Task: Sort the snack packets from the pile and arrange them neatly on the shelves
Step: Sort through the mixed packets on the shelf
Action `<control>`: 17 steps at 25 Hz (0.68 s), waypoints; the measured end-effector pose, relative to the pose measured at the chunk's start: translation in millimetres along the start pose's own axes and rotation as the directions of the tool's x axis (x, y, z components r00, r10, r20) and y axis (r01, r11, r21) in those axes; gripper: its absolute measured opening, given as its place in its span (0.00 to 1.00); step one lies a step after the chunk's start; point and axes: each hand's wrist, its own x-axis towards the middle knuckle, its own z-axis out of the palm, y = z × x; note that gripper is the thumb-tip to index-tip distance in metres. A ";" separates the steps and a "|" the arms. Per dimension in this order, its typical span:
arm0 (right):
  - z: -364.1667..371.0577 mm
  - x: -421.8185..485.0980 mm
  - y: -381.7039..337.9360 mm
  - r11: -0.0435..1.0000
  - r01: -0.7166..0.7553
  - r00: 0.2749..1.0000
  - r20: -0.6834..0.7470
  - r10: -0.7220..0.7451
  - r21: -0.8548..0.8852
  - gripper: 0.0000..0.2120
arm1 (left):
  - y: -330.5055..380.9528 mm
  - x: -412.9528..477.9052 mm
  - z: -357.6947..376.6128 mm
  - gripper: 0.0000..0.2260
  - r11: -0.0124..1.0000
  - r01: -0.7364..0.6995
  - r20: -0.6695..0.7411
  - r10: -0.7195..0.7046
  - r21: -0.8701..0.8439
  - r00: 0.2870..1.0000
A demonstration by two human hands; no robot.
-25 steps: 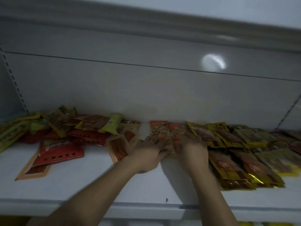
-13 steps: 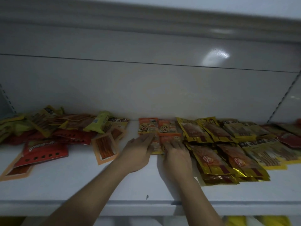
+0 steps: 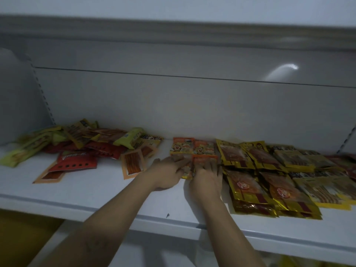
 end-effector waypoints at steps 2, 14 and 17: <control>-6.9 -3.2 -0.3 1.000 0.009 0.997 0.072 -0.008 -0.018 0.26 | 6.6 -3.8 -1.4 0.23 0.999 0.022 -0.089 -0.024 -0.024 0.996; -18.7 -6.8 5.7 0.999 0.035 0.973 0.227 -0.040 0.024 0.31 | 24.8 -12.4 1.2 0.22 0.983 0.103 -0.054 -0.095 0.150 0.994; -14.5 -8.3 4.9 0.998 0.053 0.989 0.140 -0.057 0.031 0.31 | 23.7 -5.3 0.3 0.23 0.986 0.114 0.021 -0.118 0.122 0.993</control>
